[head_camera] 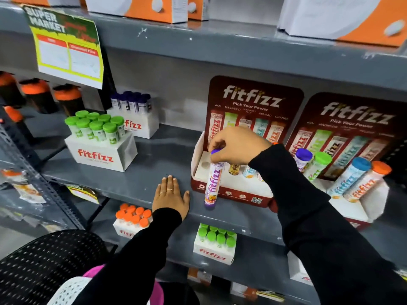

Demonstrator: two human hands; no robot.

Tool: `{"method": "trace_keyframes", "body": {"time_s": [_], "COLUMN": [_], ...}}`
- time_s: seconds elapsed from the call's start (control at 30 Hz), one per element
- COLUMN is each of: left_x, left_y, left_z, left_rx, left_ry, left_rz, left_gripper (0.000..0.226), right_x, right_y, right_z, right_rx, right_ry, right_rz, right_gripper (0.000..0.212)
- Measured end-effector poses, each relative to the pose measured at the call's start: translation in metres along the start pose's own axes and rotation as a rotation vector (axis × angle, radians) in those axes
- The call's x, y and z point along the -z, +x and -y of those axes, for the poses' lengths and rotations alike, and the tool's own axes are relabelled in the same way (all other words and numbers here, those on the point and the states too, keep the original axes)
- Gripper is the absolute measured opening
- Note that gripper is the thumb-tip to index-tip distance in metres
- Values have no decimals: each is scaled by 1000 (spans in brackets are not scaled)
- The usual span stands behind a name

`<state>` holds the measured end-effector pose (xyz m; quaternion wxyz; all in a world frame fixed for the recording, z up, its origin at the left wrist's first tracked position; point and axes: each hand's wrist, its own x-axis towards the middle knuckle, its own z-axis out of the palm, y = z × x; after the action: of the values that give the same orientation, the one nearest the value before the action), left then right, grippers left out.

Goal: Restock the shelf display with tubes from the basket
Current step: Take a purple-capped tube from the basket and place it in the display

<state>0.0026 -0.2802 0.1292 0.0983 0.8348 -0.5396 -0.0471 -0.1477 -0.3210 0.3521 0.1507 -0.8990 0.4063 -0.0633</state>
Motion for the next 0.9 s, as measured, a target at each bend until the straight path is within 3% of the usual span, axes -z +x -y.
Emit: {"method": "trace_keyframes", "body": {"time_s": [0.33, 0.9], "left_x": [1, -3], "left_y": [1, 3], "left_z": [2, 4], "left_rx": [-2, 3], "left_ry": [23, 23], "left_rz": [26, 33], "left_gripper": [64, 63], "right_x": [-3, -42], "right_y": [33, 70], "right_z": [-9, -29], "right_rx": [-159, -102], "right_ry": [54, -6], "right_rz": [-321, -477], "right_gripper": [37, 28]}}
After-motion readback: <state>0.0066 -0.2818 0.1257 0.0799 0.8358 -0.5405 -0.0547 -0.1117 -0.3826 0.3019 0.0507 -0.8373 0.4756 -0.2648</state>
